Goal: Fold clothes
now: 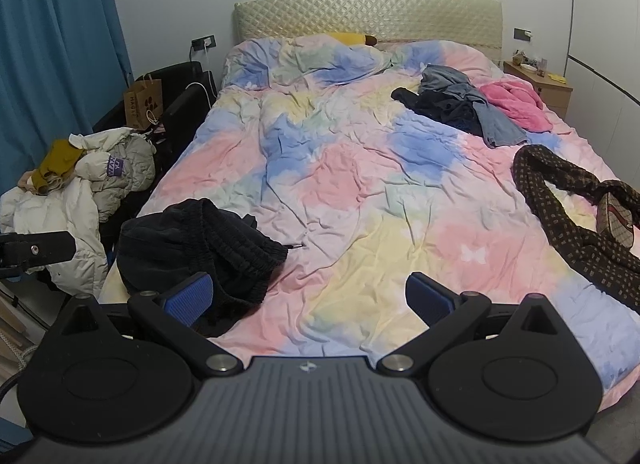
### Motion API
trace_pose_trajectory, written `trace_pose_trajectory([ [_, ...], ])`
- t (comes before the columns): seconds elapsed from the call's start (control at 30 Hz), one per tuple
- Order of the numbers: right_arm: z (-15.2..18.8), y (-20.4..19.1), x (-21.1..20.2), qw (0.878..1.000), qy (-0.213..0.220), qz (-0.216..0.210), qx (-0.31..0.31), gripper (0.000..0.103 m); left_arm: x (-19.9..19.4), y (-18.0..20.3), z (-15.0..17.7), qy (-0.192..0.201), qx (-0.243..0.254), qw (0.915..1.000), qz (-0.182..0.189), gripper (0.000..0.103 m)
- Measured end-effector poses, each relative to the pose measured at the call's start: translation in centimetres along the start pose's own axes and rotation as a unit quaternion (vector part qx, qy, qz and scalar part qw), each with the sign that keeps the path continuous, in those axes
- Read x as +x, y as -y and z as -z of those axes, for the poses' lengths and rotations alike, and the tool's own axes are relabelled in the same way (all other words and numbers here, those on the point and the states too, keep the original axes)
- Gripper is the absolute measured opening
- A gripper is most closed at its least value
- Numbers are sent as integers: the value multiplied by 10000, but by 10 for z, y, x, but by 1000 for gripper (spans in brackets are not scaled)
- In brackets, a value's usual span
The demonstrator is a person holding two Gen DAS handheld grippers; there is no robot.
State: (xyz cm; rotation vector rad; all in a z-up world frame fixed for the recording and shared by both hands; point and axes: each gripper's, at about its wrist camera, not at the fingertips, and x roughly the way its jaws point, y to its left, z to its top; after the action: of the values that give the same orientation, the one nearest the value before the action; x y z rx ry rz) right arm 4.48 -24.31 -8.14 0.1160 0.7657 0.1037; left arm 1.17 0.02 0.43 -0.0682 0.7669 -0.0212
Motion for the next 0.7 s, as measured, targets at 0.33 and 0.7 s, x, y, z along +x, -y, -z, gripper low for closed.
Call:
trace_pose_trajectory([
  [0.33,-1,2,2,10000,-16,7,30,103,5,2,3,-11,24,10000,8,103],
  [0.7,-1,7,7,9999,-62,-32,74,103,10,5,5,-31,50,10000,-25,103],
])
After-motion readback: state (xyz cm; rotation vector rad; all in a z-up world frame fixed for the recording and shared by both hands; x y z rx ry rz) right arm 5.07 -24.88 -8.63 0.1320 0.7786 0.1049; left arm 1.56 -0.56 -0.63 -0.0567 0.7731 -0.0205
